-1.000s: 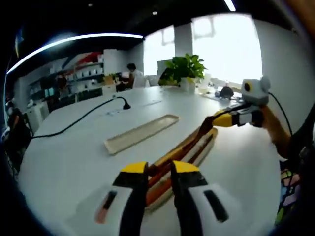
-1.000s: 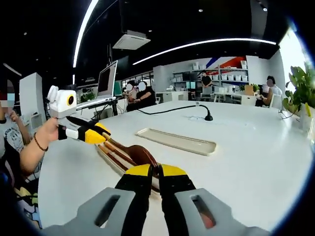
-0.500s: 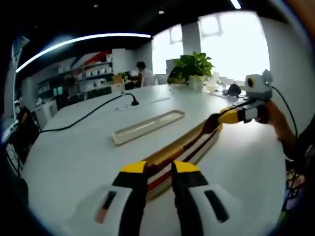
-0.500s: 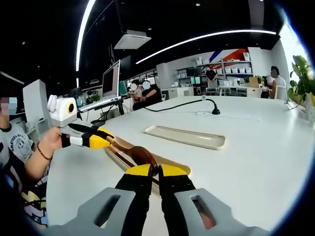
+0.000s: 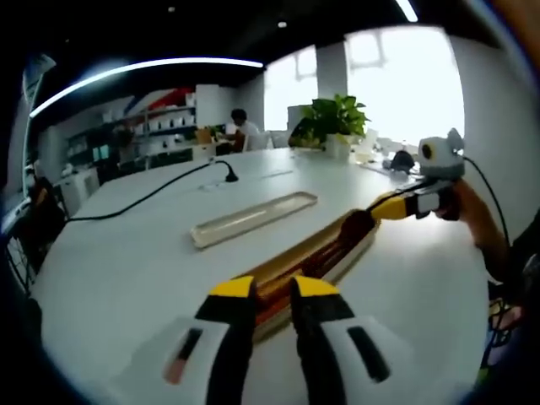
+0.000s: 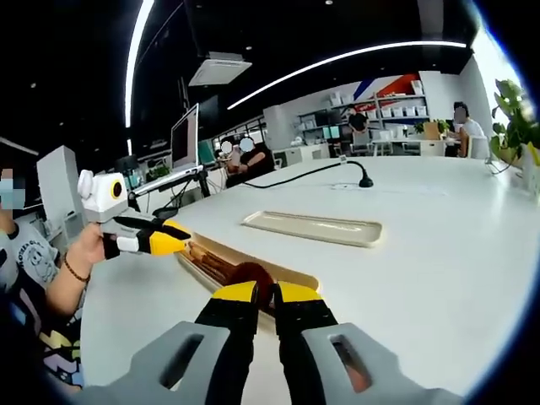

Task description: Arrange the utensils inside the cutlery case until each visible utensil rests in its matching compartment.

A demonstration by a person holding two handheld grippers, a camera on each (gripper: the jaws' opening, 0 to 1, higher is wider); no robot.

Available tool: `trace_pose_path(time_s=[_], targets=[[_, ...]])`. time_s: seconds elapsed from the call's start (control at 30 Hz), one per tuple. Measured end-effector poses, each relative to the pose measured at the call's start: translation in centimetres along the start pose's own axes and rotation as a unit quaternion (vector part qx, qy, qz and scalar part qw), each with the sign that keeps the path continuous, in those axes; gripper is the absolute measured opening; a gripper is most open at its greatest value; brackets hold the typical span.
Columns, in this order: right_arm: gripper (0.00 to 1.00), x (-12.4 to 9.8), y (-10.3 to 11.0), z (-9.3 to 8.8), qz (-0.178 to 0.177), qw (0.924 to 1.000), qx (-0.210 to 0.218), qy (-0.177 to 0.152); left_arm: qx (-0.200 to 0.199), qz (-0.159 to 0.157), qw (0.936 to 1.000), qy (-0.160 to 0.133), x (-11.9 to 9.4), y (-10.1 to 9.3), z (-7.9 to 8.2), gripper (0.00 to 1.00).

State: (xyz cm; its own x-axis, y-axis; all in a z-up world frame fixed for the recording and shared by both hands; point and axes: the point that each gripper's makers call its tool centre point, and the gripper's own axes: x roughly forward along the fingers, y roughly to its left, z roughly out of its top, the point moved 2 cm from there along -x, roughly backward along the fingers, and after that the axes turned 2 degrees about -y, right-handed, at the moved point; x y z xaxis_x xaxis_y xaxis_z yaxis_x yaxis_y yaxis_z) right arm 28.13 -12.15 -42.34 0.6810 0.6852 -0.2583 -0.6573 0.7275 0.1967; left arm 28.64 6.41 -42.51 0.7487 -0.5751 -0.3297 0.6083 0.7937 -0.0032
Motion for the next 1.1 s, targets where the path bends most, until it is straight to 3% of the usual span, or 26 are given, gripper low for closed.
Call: trace_pose_path(time_s=[0.43, 0.6, 0.83, 1.0, 1.1], targets=[[0.08, 0.0, -0.3, 0.0, -0.006, 1.0, 0.0, -0.007, -0.001, -0.003, 1.0, -0.002, 0.3, -0.2, 0.3, 0.17], [0.08, -0.6, -0.3, 0.6, -0.009, 0.9995, -0.001, -0.03, 0.003, 0.0, 0.9999, -0.012, 0.4, -0.3, 1.2, 0.16], [0.09, -0.5, -0.1, 0.8, -0.001, 0.9995, -0.005, -0.032, 0.019, -0.004, 0.9997, -0.012, 0.8, -0.1, 3.0, 0.16], [0.11, -0.5, -0.8, 2.4, -0.022, 0.9979, -0.046, -0.039, 0.034, -0.007, 0.9994, 0.002, 1.4, 0.3, 4.0, 0.16], [0.1, -1.2, -1.9, 3.4, -0.04, 0.9942, -0.098, -0.017, 0.101, 0.016, 0.9941, 0.037, 2.0, 1.4, 4.4, 0.16]])
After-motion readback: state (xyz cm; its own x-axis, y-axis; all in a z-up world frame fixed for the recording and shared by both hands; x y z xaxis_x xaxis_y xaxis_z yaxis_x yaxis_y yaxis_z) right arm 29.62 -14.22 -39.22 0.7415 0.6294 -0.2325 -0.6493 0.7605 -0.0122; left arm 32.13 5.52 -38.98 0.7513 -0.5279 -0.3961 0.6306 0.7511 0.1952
